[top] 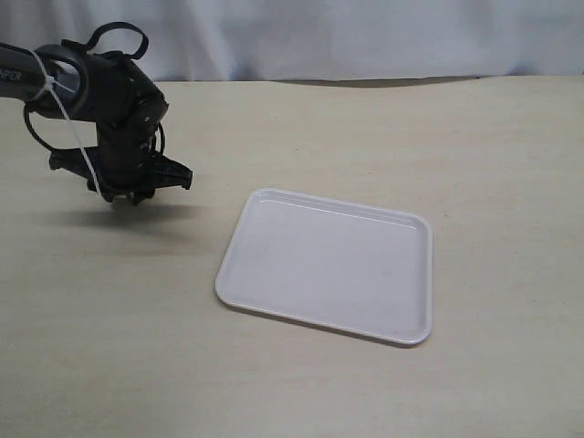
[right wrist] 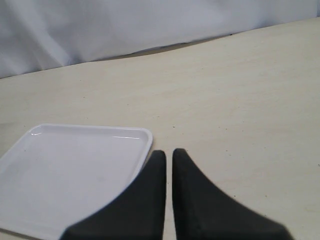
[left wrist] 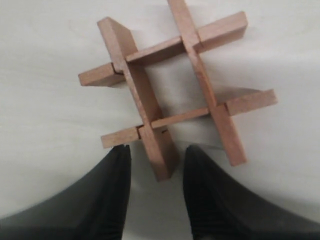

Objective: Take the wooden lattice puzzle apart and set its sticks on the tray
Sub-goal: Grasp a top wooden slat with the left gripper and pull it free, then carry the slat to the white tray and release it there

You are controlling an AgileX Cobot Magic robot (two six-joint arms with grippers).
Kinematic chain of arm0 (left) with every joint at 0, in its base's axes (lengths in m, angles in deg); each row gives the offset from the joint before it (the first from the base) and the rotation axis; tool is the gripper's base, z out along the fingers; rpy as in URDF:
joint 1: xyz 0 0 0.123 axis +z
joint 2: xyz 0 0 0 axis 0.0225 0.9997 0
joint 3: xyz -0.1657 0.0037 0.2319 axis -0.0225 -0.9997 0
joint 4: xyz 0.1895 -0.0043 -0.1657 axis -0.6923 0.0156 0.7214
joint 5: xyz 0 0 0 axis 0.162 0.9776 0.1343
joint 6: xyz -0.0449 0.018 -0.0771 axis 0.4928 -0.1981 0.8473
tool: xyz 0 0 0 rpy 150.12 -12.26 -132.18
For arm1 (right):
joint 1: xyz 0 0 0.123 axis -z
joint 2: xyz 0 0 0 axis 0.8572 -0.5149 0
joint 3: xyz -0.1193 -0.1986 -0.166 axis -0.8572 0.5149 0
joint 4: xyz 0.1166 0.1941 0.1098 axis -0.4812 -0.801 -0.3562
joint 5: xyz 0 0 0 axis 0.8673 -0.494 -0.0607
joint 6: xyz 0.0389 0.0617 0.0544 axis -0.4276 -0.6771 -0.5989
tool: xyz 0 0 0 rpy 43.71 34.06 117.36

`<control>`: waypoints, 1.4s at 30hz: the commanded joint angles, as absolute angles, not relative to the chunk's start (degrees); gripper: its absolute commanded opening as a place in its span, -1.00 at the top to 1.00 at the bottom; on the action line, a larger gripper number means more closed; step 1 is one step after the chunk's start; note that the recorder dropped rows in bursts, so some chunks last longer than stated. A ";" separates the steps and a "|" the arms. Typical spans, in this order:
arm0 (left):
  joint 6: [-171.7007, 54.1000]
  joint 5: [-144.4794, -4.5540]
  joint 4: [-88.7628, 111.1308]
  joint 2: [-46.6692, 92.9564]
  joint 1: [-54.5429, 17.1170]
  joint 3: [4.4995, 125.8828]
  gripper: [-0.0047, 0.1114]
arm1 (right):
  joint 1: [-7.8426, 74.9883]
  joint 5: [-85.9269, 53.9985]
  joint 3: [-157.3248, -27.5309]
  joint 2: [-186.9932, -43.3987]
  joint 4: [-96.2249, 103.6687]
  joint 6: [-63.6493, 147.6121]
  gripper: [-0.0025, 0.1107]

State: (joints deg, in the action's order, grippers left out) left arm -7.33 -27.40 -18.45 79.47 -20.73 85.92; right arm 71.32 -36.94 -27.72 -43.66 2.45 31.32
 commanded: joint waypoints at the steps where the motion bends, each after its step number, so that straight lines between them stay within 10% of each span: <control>1: -7.60 -29.95 -17.16 79.12 -20.78 85.85 0.30 | 71.50 -36.85 -27.53 -43.40 2.93 31.59 0.88; 6: -7.60 -30.32 -17.82 78.96 -20.78 85.85 0.35 | 71.50 -36.85 -27.53 -43.40 2.93 31.59 0.88; 12: -10.18 -29.67 -18.12 78.96 -20.78 85.85 0.92 | 71.50 -36.85 -27.53 -43.40 2.93 31.59 0.88; 42: -23.33 -27.52 -9.98 67.76 -21.67 85.85 0.92 | 71.50 -36.85 -27.53 -43.40 2.93 31.59 0.88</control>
